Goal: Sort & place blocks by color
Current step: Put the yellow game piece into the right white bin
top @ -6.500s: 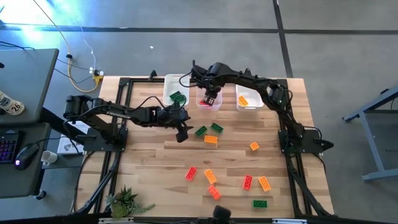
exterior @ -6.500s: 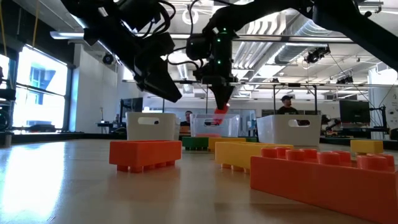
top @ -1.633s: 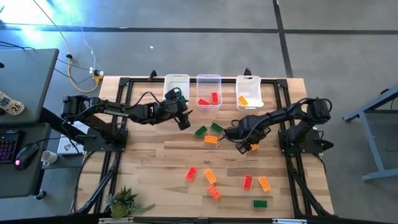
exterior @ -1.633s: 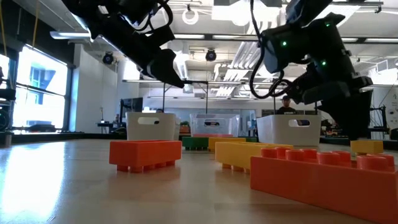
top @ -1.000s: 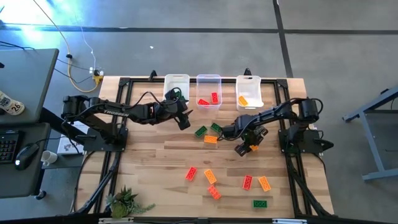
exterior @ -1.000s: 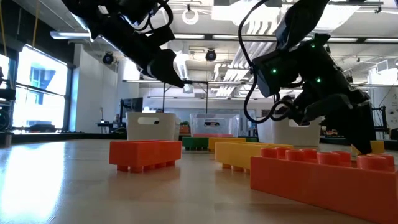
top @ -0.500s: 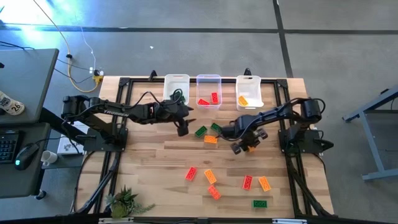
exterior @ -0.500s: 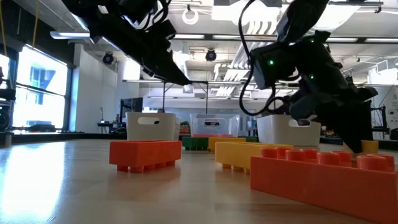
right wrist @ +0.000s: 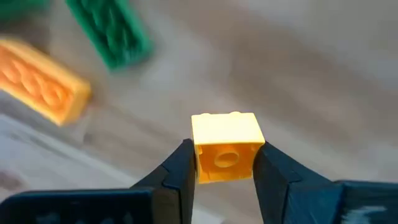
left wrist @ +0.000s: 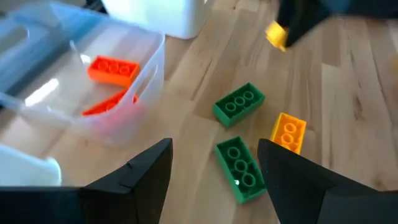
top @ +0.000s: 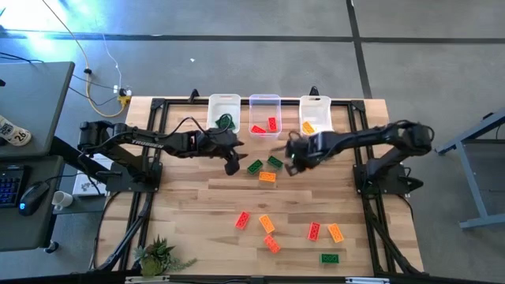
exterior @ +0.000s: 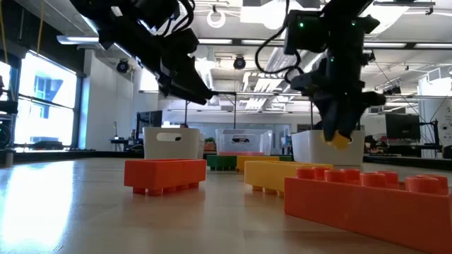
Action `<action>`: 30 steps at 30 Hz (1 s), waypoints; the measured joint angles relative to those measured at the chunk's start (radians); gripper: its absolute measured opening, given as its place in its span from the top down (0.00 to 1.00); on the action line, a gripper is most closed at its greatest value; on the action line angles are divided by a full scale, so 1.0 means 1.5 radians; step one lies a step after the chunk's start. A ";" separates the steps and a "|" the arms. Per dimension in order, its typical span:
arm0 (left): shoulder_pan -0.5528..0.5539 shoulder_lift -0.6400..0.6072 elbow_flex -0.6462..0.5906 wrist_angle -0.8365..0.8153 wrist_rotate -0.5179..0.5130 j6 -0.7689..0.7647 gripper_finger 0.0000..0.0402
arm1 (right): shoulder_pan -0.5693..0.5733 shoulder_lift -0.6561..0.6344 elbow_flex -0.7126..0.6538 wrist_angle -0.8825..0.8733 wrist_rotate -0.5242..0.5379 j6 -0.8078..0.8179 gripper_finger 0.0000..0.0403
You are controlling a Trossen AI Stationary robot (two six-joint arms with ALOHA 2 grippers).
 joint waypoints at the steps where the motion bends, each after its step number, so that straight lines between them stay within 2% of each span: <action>1: 0.000 0.000 0.000 -0.001 0.000 -0.020 0.44 | -0.017 -0.015 0.000 0.001 0.013 -0.031 0.75; 6: 0.000 0.000 0.000 -0.001 0.000 -0.104 0.44 | -0.098 -0.085 0.000 0.044 0.044 -0.191 0.75; 10: -0.005 0.000 0.000 -0.001 0.000 -0.113 0.44 | -0.151 -0.129 0.000 0.100 0.063 -0.310 0.75; 14: -0.012 0.001 0.029 -0.043 0.014 -0.111 0.44 | -0.192 -0.154 0.000 0.139 0.114 -0.402 0.75; 18: -0.021 0.001 0.089 -0.115 0.000 -0.085 0.44 | -0.215 -0.156 0.000 0.160 0.206 -0.445 0.75; 21: -0.026 0.001 0.123 -0.160 -0.010 -0.084 0.45 | -0.231 -0.144 0.001 0.158 0.250 -0.450 0.75; 26: -0.035 0.001 0.135 -0.190 -0.010 -0.120 0.45 | -0.263 -0.105 0.001 0.129 0.257 -0.447 0.75; 30: -0.046 0.013 0.133 -0.191 -0.022 -0.153 0.45 | -0.287 -0.063 0.000 0.115 0.234 -0.446 0.75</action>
